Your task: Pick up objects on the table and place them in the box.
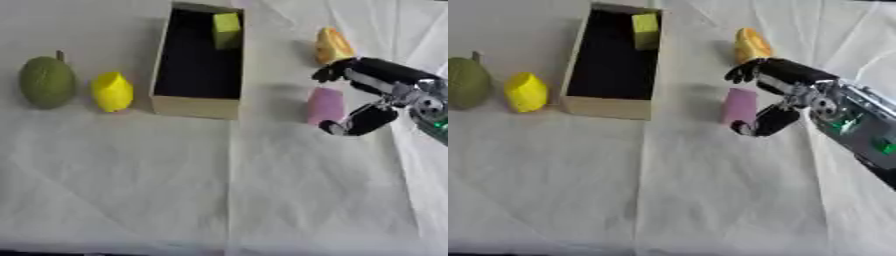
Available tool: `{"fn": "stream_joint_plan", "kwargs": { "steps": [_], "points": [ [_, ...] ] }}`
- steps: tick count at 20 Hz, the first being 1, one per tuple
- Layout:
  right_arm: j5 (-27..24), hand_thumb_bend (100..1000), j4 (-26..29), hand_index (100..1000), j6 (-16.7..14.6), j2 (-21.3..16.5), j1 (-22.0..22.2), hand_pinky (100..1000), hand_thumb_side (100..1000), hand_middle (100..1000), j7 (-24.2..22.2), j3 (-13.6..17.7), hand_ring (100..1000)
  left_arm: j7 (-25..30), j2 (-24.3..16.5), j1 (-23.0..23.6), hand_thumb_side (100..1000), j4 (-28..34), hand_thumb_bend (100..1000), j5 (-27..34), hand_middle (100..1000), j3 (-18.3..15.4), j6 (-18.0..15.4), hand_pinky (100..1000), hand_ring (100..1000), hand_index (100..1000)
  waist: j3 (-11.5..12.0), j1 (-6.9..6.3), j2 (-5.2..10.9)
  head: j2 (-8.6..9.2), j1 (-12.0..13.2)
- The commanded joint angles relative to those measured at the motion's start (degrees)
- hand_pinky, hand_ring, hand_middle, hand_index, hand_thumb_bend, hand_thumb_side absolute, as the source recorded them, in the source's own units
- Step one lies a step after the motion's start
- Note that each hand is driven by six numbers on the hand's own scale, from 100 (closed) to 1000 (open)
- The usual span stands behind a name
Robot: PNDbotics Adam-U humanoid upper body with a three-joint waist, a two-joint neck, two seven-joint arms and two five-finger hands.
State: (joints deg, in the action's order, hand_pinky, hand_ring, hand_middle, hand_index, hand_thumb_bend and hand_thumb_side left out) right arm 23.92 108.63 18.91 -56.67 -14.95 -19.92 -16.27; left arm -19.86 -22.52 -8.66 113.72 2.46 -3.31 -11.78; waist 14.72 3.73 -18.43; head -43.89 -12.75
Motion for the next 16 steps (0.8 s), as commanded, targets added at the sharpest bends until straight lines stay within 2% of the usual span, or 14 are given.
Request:
{"fn": "stream_joint_plan", "kwargs": {
  "steps": [1, 8, 12, 14, 16],
  "points": [
    [1.27, 423, -1.18, 908, -0.56, -0.79, -0.81, 875, 189, 818, 0.24, 0.75, 869, 0.30, -0.41, -0.44, 734, 0.88, 100, 0.16, 687, -0.13, -0.03, 774, 744, 771, 0.14, -0.54, -0.08, -0.23, -0.20],
    [2.73, 443, -3.82, 900, -1.48, -0.23, -1.16, 874, 188, 814, -0.28, 0.81, 873, 0.49, -0.27, -0.40, 734, 0.88, 100, 0.25, 683, 0.00, 0.02, 774, 742, 770, 0.15, -0.71, -0.59, -0.23, -0.31],
    [2.43, 416, -4.78, 855, -1.29, 0.24, -1.56, 864, 171, 759, 0.19, 0.80, 854, 0.60, -0.14, -0.41, 735, 0.88, 100, 0.32, 677, 0.08, 0.05, 773, 737, 769, 0.20, -0.78, -0.89, -0.23, -0.33],
    [2.54, 402, -5.46, 817, -0.95, 0.36, -1.82, 849, 140, 695, 0.41, 0.65, 832, 0.70, -0.10, -0.43, 735, 0.88, 100, 0.33, 674, 0.14, 0.07, 773, 734, 769, 0.25, -0.81, -0.98, -0.23, -0.41],
    [2.45, 351, -5.85, 744, -0.65, 0.60, -2.03, 838, 116, 630, 0.86, 0.65, 795, 0.73, -0.09, -0.43, 735, 0.88, 100, 0.35, 672, 0.13, 0.07, 774, 732, 769, 0.28, -0.83, -1.03, -0.23, -0.47]
  ]
}}
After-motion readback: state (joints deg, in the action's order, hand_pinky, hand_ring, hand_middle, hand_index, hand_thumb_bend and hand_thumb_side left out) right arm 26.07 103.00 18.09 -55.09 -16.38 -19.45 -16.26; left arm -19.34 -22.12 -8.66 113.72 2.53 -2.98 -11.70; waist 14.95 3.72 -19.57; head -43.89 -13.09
